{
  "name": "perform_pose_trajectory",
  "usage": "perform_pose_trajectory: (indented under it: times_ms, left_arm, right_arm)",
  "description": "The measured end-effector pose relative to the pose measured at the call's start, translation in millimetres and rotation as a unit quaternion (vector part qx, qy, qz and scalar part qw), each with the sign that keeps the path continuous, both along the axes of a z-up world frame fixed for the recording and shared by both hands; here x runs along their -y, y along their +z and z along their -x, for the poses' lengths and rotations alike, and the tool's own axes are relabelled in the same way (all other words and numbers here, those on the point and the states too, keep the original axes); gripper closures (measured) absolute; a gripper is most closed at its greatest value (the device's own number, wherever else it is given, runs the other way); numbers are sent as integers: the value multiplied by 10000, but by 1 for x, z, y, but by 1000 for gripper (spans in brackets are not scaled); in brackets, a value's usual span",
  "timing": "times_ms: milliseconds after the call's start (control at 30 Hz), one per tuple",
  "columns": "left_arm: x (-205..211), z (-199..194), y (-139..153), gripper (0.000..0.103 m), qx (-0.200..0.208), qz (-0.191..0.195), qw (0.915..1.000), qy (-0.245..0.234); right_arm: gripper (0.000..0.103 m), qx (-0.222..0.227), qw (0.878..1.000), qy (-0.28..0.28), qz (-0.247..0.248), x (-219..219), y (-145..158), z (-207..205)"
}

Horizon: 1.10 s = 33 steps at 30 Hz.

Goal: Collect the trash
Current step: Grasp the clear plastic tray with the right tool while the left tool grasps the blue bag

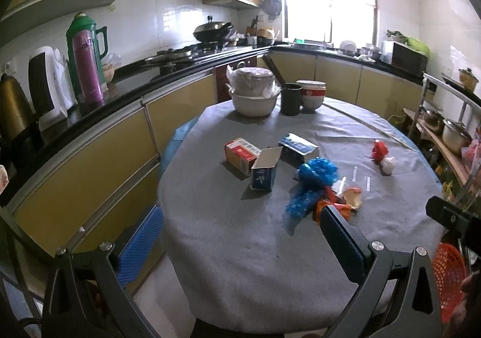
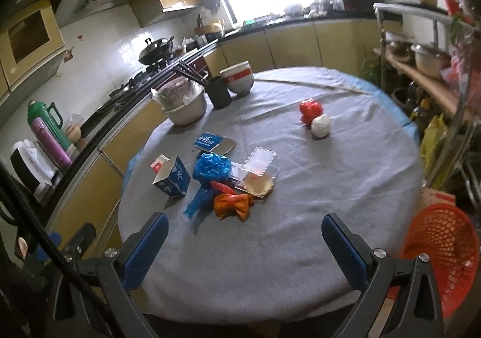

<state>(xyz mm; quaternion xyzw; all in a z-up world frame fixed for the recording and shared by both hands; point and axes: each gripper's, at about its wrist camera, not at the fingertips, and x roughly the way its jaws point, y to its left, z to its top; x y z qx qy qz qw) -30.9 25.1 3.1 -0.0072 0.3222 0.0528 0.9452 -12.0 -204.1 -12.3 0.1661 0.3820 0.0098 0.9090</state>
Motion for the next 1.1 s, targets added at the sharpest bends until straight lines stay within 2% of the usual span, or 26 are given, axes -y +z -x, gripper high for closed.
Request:
perform_pose_trajectory:
  times_ms: [167,333,500,600,667,767,933,1000,1100]
  left_arm:
    - [-15,-34,-9,0,-220,195,9995,105]
    - [-17,-79,-32,0,-833,320,9959,-162]
    - [-13,-111,-52,0,-1293,476,9895,-438]
    - [-7,-124,-57,0,-1408,509,9871,-568]
    - [-1,-132,-58,0,-1411,491,9864,-691]
    - [12,-147,-57,0,-1421,401,9848,-921]
    - [41,-179,-57,1,-1589,495,9745,-1508]
    - [51,-190,-59,3,-1733,510,9691,-1680]
    - [62,-207,-66,10,-1958,652,9620,-1787]
  right_arm:
    - [1,-401,9985,24,-385,7,-11,-50]
    - [13,-852,9929,-66,-827,11,-35,-110]
    - [35,-1389,9834,-349,-1110,15,-75,-159]
    - [36,-1679,9786,-465,-1098,14,-94,-177]
    - [37,-1813,9772,-467,-1006,11,-102,-186]
    - [51,-2025,9749,-442,-818,8,-112,-195]
    - [53,-1961,9757,-320,-924,21,-110,-191]
    - [53,-1845,9747,-307,-1222,35,-108,-181]
    - [54,-1649,9775,-407,-1254,52,-100,-166]
